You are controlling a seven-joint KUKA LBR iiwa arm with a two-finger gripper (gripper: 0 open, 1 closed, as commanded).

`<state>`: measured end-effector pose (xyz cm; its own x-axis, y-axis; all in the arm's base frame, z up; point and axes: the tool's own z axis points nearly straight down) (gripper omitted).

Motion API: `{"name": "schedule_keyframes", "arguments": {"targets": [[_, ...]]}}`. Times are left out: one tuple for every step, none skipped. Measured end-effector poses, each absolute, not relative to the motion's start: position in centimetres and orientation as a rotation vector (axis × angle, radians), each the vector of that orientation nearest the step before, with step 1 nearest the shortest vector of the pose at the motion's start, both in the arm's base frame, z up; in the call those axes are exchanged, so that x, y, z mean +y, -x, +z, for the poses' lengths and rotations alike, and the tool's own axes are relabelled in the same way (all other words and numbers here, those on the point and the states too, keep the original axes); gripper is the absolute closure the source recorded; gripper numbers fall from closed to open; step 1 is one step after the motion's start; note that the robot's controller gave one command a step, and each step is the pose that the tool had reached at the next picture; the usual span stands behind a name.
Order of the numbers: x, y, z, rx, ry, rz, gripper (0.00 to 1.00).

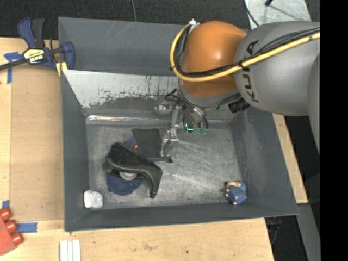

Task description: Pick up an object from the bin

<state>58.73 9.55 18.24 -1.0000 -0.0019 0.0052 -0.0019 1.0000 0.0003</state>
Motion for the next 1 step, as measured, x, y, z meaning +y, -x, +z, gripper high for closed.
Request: {"name": "schedule_keyframes", "arguments": {"targets": [[11.89,-58.83,9.47,-3.126,0.386,0.005,0.0]]}}
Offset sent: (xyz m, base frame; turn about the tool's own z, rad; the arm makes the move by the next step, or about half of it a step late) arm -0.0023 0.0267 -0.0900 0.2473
